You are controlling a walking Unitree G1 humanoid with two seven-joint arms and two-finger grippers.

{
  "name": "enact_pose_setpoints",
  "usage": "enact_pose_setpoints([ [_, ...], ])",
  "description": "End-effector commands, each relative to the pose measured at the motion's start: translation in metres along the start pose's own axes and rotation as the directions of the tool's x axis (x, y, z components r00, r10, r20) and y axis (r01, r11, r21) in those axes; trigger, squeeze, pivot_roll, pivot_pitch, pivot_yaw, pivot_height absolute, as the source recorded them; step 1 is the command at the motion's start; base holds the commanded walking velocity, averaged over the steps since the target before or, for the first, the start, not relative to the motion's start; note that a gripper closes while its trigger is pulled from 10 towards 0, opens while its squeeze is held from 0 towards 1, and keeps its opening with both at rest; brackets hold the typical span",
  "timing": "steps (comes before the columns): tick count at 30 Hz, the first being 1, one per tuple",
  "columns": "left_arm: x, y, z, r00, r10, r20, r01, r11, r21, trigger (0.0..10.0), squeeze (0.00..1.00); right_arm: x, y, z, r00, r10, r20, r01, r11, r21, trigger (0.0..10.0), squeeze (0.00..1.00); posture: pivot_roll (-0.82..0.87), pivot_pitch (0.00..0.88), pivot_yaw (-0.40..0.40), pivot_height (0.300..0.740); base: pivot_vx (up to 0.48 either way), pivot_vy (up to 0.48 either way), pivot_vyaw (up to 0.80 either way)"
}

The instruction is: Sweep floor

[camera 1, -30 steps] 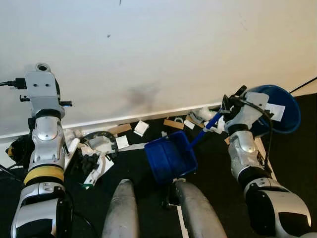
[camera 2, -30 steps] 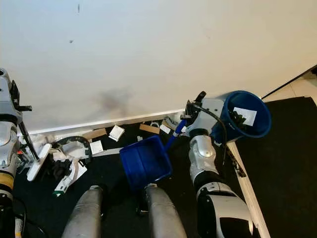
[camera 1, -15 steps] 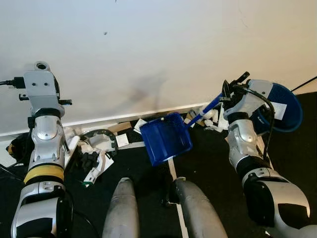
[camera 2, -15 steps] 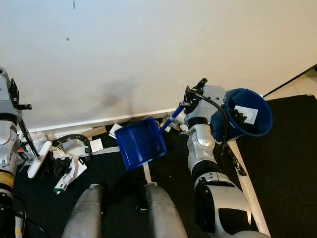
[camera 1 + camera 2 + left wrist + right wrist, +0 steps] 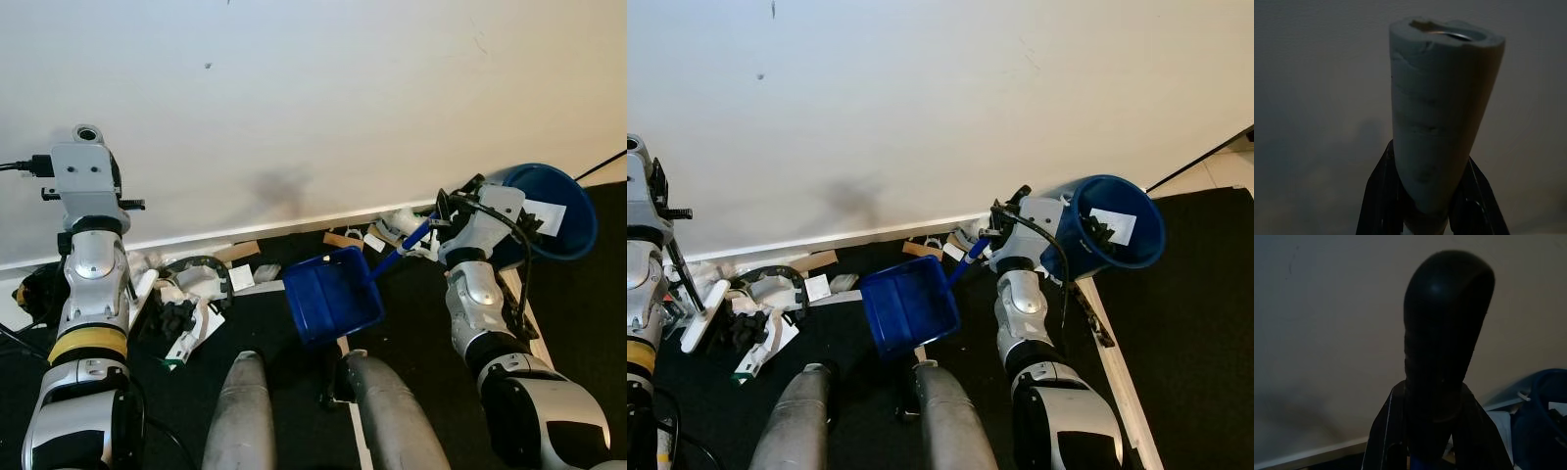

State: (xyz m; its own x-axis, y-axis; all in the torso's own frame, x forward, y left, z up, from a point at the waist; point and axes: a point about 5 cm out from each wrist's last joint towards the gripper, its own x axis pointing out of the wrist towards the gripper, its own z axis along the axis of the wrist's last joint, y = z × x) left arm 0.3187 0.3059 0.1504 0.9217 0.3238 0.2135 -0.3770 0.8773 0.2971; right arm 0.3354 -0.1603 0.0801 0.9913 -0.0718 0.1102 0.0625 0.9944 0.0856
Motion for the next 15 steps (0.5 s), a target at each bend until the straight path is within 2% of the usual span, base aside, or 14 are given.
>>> enact_pose_setpoints([
  [1, -0.01, -0.005, -0.02, 0.996, -0.029, -0.086, 0.03, 1.0, 0.008, 10.0, 0.0, -0.013, -0.011, -0.021, 0.993, -0.034, -0.115, 0.021, 0.993, -0.116, 10.0, 0.0, 0.06, 0.314, -0.176, 0.74, 0.0, 0.0, 0.0],
  [4, -0.009, -0.007, -0.02, 0.995, -0.038, -0.093, 0.039, 0.999, 0.014, 10.0, 0.0, -0.014, -0.01, -0.024, 0.988, -0.052, -0.145, 0.029, 0.988, -0.154, 10.0, 0.0, 0.06, 0.315, -0.176, 0.74, 0.0, 0.0, 0.0],
  [11, -0.007, -0.011, -0.022, 0.992, -0.051, -0.115, 0.053, 0.998, 0.017, 10.0, 0.0, -0.011, -0.003, -0.023, 0.987, -0.053, -0.153, 0.028, 0.987, -0.16, 10.0, 0.0, 0.06, 0.312, -0.175, 0.74, 0.0, 0.0, 0.0],
  [15, -0.007, -0.021, -0.03, 0.977, -0.085, -0.197, 0.092, 0.995, 0.031, 10.0, 0.0, -0.006, 0.008, -0.021, 0.984, -0.06, -0.167, 0.031, 0.985, -0.172, 10.0, 0.0, 0.06, 0.315, -0.177, 0.74, 0.0, 0.0, 0.0],
])
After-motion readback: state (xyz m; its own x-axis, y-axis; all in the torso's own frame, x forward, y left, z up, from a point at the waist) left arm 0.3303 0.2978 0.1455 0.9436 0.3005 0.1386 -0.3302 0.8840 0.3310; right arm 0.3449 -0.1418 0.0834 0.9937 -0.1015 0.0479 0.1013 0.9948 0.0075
